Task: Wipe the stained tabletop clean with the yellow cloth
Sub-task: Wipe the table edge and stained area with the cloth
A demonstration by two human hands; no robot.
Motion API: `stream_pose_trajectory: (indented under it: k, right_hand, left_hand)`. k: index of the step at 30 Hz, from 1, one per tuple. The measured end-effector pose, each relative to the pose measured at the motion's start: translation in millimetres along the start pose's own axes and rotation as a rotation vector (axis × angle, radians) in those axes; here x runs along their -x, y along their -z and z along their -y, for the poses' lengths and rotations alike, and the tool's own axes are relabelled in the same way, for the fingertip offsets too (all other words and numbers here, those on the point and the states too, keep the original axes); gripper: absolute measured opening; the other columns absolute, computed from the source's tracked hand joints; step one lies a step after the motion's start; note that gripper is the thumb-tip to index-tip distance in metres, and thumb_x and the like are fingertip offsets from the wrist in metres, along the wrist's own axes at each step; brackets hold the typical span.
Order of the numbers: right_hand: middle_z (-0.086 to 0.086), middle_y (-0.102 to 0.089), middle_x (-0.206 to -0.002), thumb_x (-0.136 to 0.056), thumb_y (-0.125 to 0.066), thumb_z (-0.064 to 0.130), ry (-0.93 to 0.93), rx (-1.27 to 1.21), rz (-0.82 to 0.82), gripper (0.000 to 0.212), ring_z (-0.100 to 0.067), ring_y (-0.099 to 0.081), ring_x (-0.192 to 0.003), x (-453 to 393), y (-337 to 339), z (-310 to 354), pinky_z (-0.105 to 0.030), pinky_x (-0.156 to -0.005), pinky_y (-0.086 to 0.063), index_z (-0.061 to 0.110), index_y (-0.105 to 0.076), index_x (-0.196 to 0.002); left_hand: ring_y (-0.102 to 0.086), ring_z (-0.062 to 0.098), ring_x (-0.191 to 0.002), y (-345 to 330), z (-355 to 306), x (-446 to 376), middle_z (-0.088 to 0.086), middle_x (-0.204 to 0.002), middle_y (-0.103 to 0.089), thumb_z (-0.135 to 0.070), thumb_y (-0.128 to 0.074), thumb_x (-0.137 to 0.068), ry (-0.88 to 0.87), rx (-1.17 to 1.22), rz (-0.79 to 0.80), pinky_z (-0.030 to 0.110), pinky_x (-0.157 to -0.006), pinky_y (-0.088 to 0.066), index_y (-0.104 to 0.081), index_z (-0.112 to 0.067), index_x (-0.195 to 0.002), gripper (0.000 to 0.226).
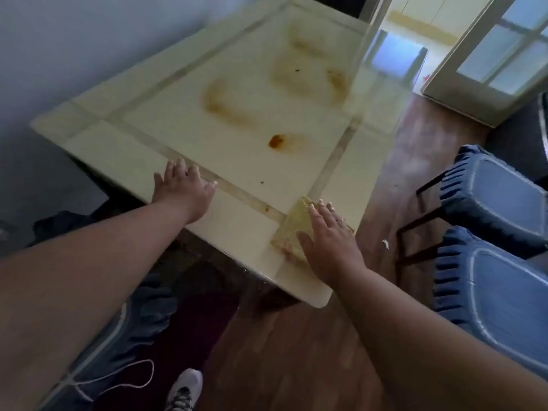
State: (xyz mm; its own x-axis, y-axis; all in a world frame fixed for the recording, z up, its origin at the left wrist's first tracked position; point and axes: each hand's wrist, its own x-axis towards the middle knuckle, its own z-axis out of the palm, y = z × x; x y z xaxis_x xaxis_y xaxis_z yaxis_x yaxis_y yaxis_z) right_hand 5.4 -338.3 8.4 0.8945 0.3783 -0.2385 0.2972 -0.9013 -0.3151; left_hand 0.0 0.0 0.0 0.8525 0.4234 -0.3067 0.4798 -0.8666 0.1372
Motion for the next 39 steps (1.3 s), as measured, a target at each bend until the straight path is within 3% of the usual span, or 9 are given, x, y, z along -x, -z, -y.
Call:
stream_pose_trajectory:
  k: [3,5,9,30,35,37,39]
  right_hand:
    - [-0.003,0.018,-0.184,-0.113,-0.029,0.067,0.011,0.087,0.053,0.087,-0.017,0.027,-0.166,-17.0,-22.8,-2.3,-0.044,-0.137,0.010,0.019,0.003,-0.177]
    - [-0.006,0.033,-0.179,-0.110,-0.013,0.073,0.008,0.215,0.107,0.091,-0.020,0.040,-0.161,-20.1,-40.4,0.9,-0.051,-0.134,0.019,0.016,0.018,-0.173]
    - [-0.008,0.042,-0.174,-0.101,0.005,0.074,-0.010,0.298,0.090,0.093,-0.024,0.045,-0.158,-25.9,-55.4,11.1,-0.058,-0.131,0.023,0.014,0.029,-0.167]
    - [-0.009,0.032,-0.180,-0.104,-0.002,0.075,0.181,0.303,0.052,0.093,-0.025,0.037,-0.163,-159.6,-55.5,101.8,-0.060,-0.132,0.019,0.016,0.021,-0.172]
    - [-0.008,0.014,-0.185,-0.103,-0.012,0.080,0.176,0.308,0.054,0.098,-0.024,0.023,-0.169,-161.2,-49.0,102.5,-0.057,-0.135,0.012,0.018,0.003,-0.177]
    - [-0.007,-0.005,-0.186,-0.101,-0.022,0.082,0.185,0.245,0.014,0.096,-0.026,0.004,-0.171,-170.0,-39.0,100.9,-0.053,-0.136,0.004,0.023,-0.016,-0.177]
    - [-0.007,-0.010,-0.186,-0.101,-0.018,0.080,0.246,0.236,-0.020,0.093,-0.025,-0.001,-0.171,-180.8,-30.4,97.9,-0.051,-0.137,0.000,0.024,-0.021,-0.176]
  left_hand:
    - [0.012,0.035,-0.162,-19.4,8.9,-18.6,0.017,-0.175,0.010,-0.067,-0.013,-0.102,0.069,-0.015,-0.011,0.060,-0.129,0.001,0.000,-0.010,-0.167,0.087]
    - [0.017,0.035,-0.161,-36.8,10.2,-17.8,0.018,-0.174,0.017,-0.067,-0.005,-0.100,0.068,-0.065,-0.043,0.059,-0.128,0.006,0.008,-0.009,-0.166,0.089]
    - [0.018,0.033,-0.161,-51.9,10.3,-15.3,0.017,-0.174,0.019,-0.067,0.001,-0.096,0.053,-0.108,-0.131,0.057,-0.129,0.006,0.011,-0.011,-0.165,0.090]
    - [0.019,0.035,-0.161,-48.8,8.0,-19.7,0.020,-0.173,0.018,-0.063,-0.003,-0.098,0.033,-0.161,-0.149,0.060,-0.128,0.003,0.012,-0.007,-0.165,0.088]
    - [0.021,0.038,-0.159,-48.0,6.4,-17.8,0.024,-0.172,0.019,-0.063,-0.003,-0.098,0.025,-0.151,-0.085,0.063,-0.127,0.005,0.013,-0.004,-0.164,0.090]
    - [0.013,0.040,-0.160,-39.6,10.5,-23.9,0.025,-0.172,0.011,-0.064,-0.009,-0.097,0.017,-0.150,-0.052,0.062,-0.127,0.002,0.004,-0.005,-0.164,0.091]
    - [-0.015,0.040,-0.152,-20.8,19.1,-32.3,0.022,-0.166,-0.017,-0.065,-0.023,-0.094,-0.002,-0.092,-0.068,0.059,-0.123,-0.013,-0.026,-0.013,-0.158,0.082]
